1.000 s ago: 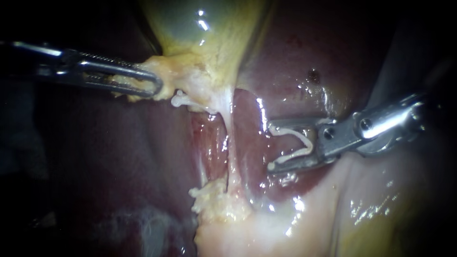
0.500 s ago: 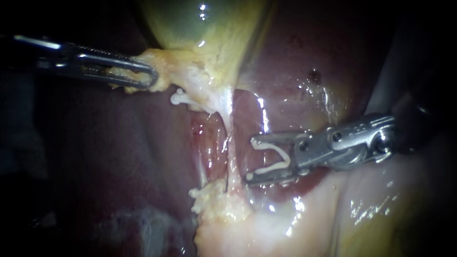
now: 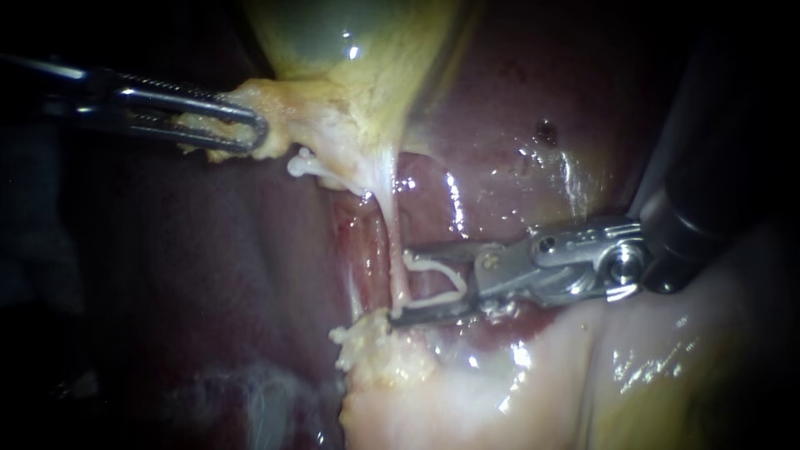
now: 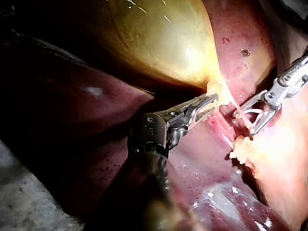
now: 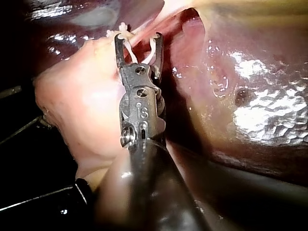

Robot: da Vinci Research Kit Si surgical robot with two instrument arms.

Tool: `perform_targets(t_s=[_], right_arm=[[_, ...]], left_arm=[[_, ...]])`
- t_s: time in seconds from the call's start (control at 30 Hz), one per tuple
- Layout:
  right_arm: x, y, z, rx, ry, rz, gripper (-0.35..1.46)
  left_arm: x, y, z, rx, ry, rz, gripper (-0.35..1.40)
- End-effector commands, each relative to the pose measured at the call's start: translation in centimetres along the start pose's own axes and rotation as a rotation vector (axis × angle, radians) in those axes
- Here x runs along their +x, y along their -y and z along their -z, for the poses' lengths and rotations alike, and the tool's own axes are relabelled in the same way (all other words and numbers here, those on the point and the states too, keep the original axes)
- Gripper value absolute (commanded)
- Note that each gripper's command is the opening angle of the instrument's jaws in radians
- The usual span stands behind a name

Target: Clipping first clip right tube

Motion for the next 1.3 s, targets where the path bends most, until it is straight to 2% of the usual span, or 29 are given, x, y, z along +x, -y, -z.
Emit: perform_targets(t_s=[0.03,0.2,0.3,0.6,0.9,1.3], right_arm=[[-0.02,-0.01,-0.02,0.004,0.000,-0.001,0.50],[-0.09,-0.03,-0.15,0.027,-0.007,-0.027,0.50],[-0.12,-0.04,-0.22,0.059,-0.032,-0.044,0.50],[-0.09,-0.07,-0.35,0.116,-0.073,-0.077,0.50],[-0.07,-0.04,-0.40,0.187,-0.148,-0.150,0.50],[-0.06,0.09,-0.46,0.229,-0.163,-0.188,0.50]], left_arm=[[0.00,-0.01,0.00,0.002,-0.001,0.000,-0.35],[0.03,-0.06,0.02,0.001,-0.004,0.002,-0.35],[0.04,-0.07,0.03,-0.001,-0.004,-0.003,-0.35],[0.05,-0.07,0.05,-0.002,-0.003,-0.002,-0.35],[0.05,-0.07,0.04,-0.001,-0.003,-0.003,-0.35],[0.04,-0.06,0.04,-0.001,-0.004,-0.003,-0.35]])
